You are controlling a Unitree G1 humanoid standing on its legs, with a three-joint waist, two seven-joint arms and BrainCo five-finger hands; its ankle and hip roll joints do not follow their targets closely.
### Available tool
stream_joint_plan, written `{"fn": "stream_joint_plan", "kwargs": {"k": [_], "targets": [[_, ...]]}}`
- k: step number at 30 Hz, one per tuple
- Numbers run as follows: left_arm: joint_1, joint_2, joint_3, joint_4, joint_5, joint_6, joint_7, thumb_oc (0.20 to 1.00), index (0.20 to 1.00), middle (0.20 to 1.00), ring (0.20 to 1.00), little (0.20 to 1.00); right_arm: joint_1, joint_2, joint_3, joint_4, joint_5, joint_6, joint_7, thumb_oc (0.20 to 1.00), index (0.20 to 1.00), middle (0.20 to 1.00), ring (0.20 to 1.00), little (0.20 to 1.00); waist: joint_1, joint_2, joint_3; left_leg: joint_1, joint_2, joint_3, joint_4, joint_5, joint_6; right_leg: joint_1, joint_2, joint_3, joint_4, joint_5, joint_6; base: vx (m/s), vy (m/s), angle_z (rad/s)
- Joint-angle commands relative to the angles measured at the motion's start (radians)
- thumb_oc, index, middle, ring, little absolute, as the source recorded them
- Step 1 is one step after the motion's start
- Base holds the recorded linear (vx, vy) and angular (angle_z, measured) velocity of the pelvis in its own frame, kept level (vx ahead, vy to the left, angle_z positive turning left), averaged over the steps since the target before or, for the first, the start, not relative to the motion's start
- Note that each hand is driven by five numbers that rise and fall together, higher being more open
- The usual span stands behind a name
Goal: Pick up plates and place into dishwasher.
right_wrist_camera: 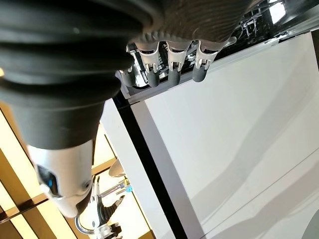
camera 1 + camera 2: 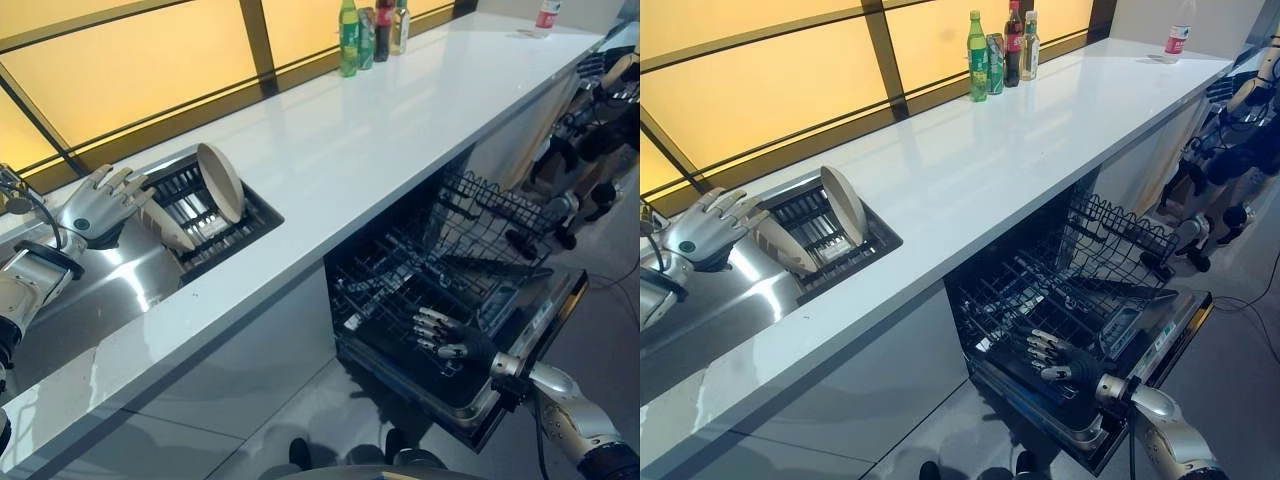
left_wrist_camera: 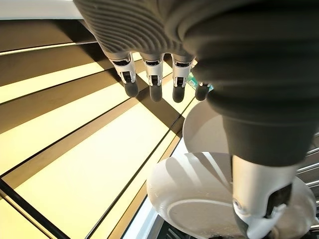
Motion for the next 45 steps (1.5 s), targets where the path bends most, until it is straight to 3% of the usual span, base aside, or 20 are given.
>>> {"fn": "stream_joint_plan", "kwargs": {"k": [1,10,18,19,20,21,28,35,40,45], "targets": [[-0.155,0.001,-0.006,0.025,-0.01,0.083,0.008,1.0,1.0,1.0,1.0,1.0,-0.099,-0.035,0.0,-0.018,0.061,-0.059,0.005,1.0,1.0,1.0,1.0,1.0,-0.004,-0.033,0.051,-0.015,-0.066,0.036,0.009,-0.106,0.027,-0.038,-0.074,0.024,0.012,-0.043,0.104,-0.09,0.029,-0.01],[-0.264,-0.039,-0.085,0.029,-0.046,0.147,-0.179,1.0,1.0,1.0,1.0,1.0,-0.177,-0.047,0.03,-0.014,0.064,-0.082,-0.043,1.0,1.0,1.0,1.0,1.0,-0.01,-0.045,0.123,-0.071,-0.067,0.033,0.009,-0.09,0.028,-0.1,-0.071,0.036,0.014,-0.026,0.101,-0.11,0.019,-0.03],[-0.294,-0.062,-0.104,0.077,-0.053,0.172,-0.221,1.0,1.0,1.0,1.0,1.0,-0.218,-0.049,0.024,-0.026,0.066,-0.105,-0.064,1.0,1.0,1.0,1.0,1.0,-0.016,-0.06,0.164,-0.107,-0.067,0.033,0.009,-0.077,0.026,-0.138,-0.063,0.043,0.015,-0.015,0.1,-0.08,0.004,-0.06],[-0.301,-0.064,-0.107,0.087,-0.056,0.176,-0.225,0.944,0.944,0.944,0.944,0.944,-0.226,-0.049,0.025,-0.025,0.065,-0.107,-0.067,1.0,1.0,1.0,1.0,1.0,-0.016,-0.063,0.169,-0.11,-0.066,0.033,0.009,-0.076,0.026,-0.142,-0.062,0.042,0.016,-0.014,0.1,-0.09,-0.002,-0.03],[-0.307,-0.066,-0.111,0.091,-0.056,0.185,-0.235,0.639,0.639,0.639,0.639,0.639,-0.233,-0.051,0.025,-0.028,0.065,-0.108,-0.072,1.0,1.0,1.0,1.0,1.0,-0.016,-0.065,0.173,-0.113,-0.066,0.032,0.009,-0.075,0.025,-0.146,-0.061,0.043,0.017,-0.013,0.1,-0.08,-0.006,-0.01],[-0.31,-0.069,-0.111,0.094,-0.051,0.189,-0.246,0.2,0.2,0.2,0.2,0.2,-0.236,-0.05,0.026,-0.03,0.065,-0.112,-0.077,1.0,1.0,1.0,1.0,1.0,-0.016,-0.066,0.175,-0.115,-0.065,0.031,0.009,-0.074,0.025,-0.148,-0.061,0.042,0.018,-0.012,0.1,-0.07,-0.01,0.0],[-0.299,-0.074,-0.108,0.118,-0.024,0.231,-0.401,0.2,0.2,0.2,0.2,0.2,-0.229,-0.036,0.012,-0.043,0.061,-0.137,-0.073,1.0,1.0,1.0,1.0,1.0,-0.013,-0.069,0.167,-0.108,-0.067,0.026,0.009,-0.076,0.024,-0.141,-0.062,0.032,0.016,-0.011,0.104,-0.03,-0.029,-0.01],[-0.259,-0.062,-0.08,0.108,0.004,0.265,-0.468,0.2,0.2,0.2,0.2,0.2,-0.206,-0.022,0.001,-0.05,0.057,-0.143,-0.07,1.0,1.0,1.0,1.0,1.0,-0.01,-0.054,0.131,-0.079,-0.069,0.027,0.009,-0.084,0.023,-0.109,-0.066,0.019,0.012,-0.02,0.103,0.03,-0.035,0.0],[-0.239,-0.035,-0.06,0.102,0.01,0.238,-0.444,0.2,0.2,0.2,0.2,0.2,-0.175,-0.012,-0.014,-0.068,0.061,-0.155,-0.057,1.0,1.0,1.0,1.0,1.0,-0.007,-0.044,0.092,-0.051,-0.069,0.027,0.009,-0.093,0.021,-0.077,-0.07,0.011,0.01,-0.03,0.106,0.05,-0.051,0.02],[-0.222,-0.025,-0.033,0.058,-0.087,0.235,-0.334,0.2,0.2,0.2,0.2,0.2,-0.158,0.005,-0.013,-0.089,0.064,-0.196,-0.066,1.0,1.0,1.0,1.0,1.0,0.006,-0.039,0.049,-0.024,-0.068,0.025,0.009,-0.101,0.021,-0.044,-0.073,0.001,0.01,-0.042,0.107,0.05,-0.088,0.11]]}}
